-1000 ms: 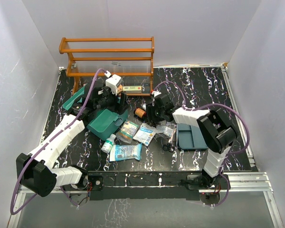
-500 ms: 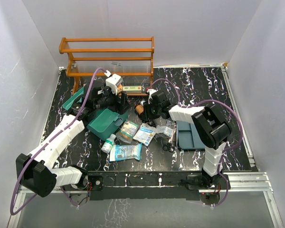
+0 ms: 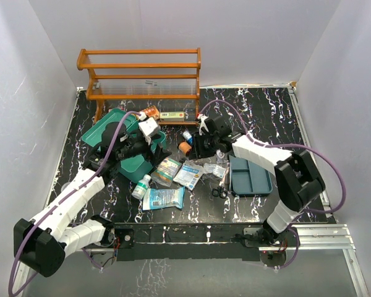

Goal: Organize the medicine kit

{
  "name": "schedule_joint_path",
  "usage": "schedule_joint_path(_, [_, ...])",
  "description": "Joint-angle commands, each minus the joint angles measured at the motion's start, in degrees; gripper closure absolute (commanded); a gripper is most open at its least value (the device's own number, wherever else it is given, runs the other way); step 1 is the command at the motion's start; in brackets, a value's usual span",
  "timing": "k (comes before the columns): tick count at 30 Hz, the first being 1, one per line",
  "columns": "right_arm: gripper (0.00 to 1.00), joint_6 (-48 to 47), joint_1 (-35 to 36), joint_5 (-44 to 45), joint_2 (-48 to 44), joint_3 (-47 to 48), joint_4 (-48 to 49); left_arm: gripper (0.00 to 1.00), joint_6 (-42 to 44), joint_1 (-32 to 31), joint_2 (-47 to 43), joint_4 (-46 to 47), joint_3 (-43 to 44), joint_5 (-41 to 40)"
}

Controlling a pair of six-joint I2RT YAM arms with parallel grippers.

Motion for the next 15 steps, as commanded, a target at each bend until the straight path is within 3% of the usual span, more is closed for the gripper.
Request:
schedule_joint_path(1, [0.96, 6.37, -0.17, -7.60, -6.27, 3.09, -8.94, 0.22, 10.58, -0.35, -1.90, 4.04, 0.50, 3.86])
schedule_joint_path(10, [0.97, 13.90, -0.22, -21.20, -11.97, 3.91, -14.45, 0.11, 26.86, -2.78, 0.18, -8.63, 1.75, 13.95])
schedule_joint_path(15, [0.98, 17.26, -0.11, -26.89, -12.76, 3.96, -13.93, 0.12, 32.26, -5.70, 2.93, -14.22, 3.01, 15.53])
